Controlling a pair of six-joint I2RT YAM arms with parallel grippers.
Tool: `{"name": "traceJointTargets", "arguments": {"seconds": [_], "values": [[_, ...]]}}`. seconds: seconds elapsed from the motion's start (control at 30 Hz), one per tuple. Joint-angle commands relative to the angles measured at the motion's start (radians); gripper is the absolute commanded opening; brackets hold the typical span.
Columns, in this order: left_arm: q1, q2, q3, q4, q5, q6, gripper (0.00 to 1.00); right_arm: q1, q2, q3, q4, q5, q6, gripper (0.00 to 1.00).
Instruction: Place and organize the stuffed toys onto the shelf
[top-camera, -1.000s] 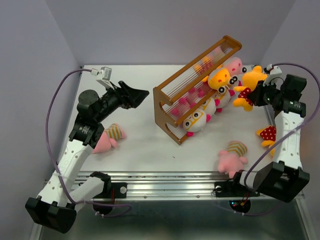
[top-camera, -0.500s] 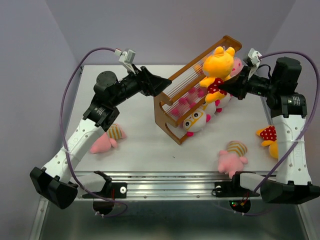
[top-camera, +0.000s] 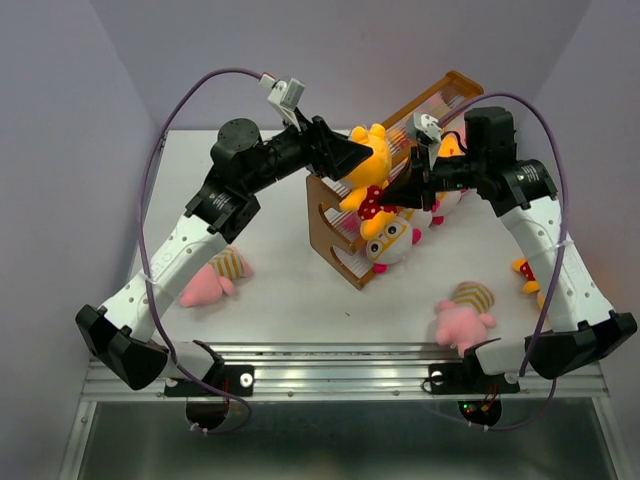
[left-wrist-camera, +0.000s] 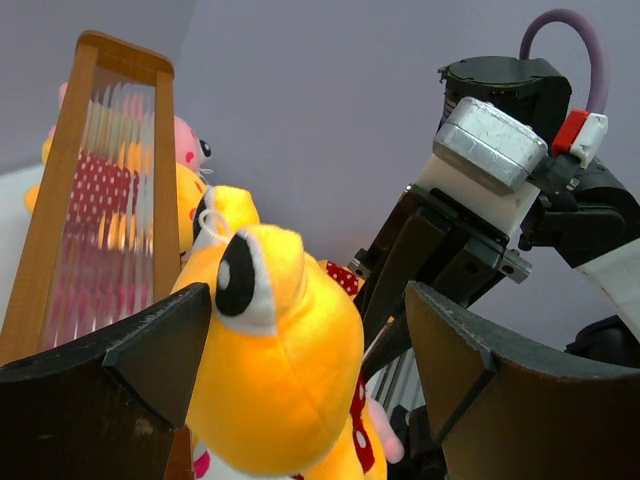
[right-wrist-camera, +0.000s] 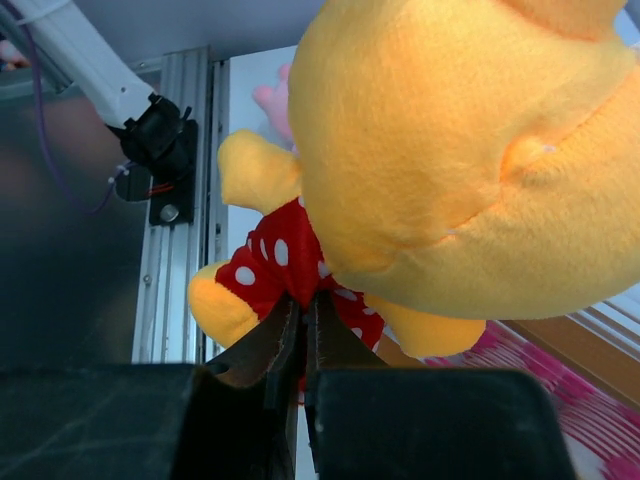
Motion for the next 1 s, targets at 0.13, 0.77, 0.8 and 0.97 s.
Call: {"name": "traceJointTargets", "arguments": {"seconds": [0.13,0.77,0.8,0.97], "values": [[-0.030,0.010,0.059,-0.075,0.064,0.048,0.73,0.045,0.001,0.078,0.000,-0.045,-0.086,0.01],[0.100,-0.149,-0.042,-0.156,-0.259,-0.203,0.00,0.054,0.056,0.219,0.089,0.174,-0.052,0.62],[0.128,-0.172,-0.055,-0.150,-0.259,-0.283,0.00,0.054,0.061,0.251,0.081,0.185,-0.068,0.66],[0.237,-0.202,-0.072,-0.185,-0.327,-0.483,0.00,0.054,0.027,0.239,0.124,0.191,-0.169,0.84]]}}
